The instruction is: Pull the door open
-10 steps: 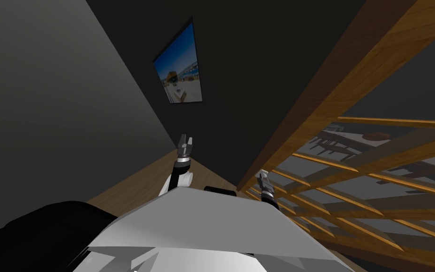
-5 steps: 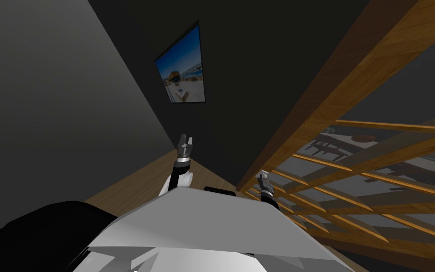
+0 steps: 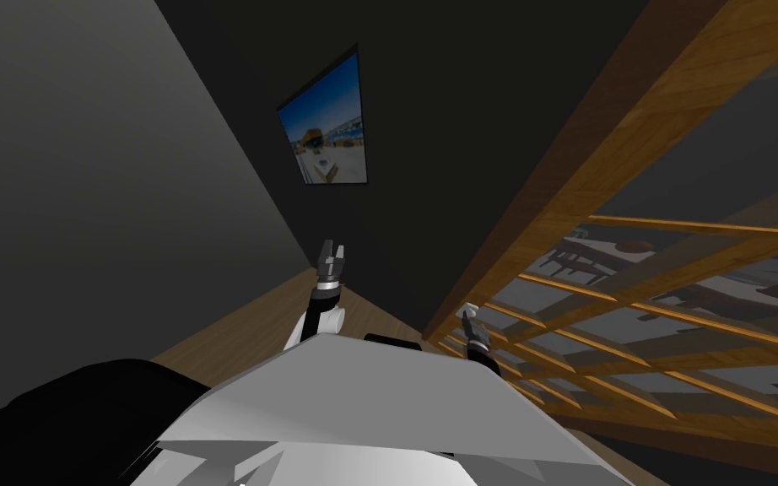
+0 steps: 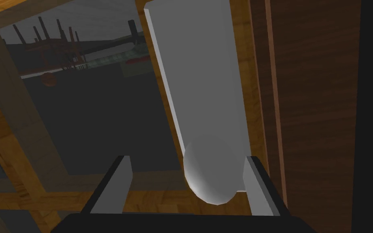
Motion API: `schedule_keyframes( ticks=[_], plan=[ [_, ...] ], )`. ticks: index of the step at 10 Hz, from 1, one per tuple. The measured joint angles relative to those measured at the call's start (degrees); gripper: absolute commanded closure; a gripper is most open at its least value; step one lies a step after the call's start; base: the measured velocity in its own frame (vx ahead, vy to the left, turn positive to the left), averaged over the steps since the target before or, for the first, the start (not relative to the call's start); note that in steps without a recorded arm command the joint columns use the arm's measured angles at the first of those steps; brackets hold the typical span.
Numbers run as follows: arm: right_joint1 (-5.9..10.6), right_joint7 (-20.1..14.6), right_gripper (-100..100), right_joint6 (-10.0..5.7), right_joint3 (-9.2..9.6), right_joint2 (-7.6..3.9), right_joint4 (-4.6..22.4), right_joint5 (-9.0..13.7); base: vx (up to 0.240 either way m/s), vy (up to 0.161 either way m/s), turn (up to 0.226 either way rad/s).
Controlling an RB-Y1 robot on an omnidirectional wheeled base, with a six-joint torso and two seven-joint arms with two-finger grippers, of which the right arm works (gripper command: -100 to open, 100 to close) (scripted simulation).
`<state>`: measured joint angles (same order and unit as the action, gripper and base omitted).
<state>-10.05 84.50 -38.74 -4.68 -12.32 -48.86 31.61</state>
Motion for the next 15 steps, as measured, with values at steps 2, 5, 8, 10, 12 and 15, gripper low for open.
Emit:
schedule_keyframes(
  ticks=[2, 5, 8, 10, 12, 15],
  plan=[
    [-0.15, -0.81, 100, 3.03, 0.0, -0.15, -0.49, 2.78, -0.013, 0.011, -0.049],
    [-0.69, -2.04, -100, 6.15, -0.37, -0.48, 1.75, 6.2, -0.028, -0.017, -0.028],
    [-0.95, 0.51, -100, 3.66, 1.37, -0.69, 1.09, 5.91, -0.102, -0.005, 0.066],
    [-1.51, 2.67, -100, 1.7, 2.47, -0.44, -0.14, 5.73, -0.098, -0.017, 0.087],
    [-2.04, 5.27, -100, -0.04, 3.73, -0.51, -1.52, 5.57, -0.099, -0.01, 0.083],
    [-2.64, 8.72, -100, -3.41, 5.92, -0.85, -3.0, 5.25, -0.098, -0.011, 0.092]
  ],
)
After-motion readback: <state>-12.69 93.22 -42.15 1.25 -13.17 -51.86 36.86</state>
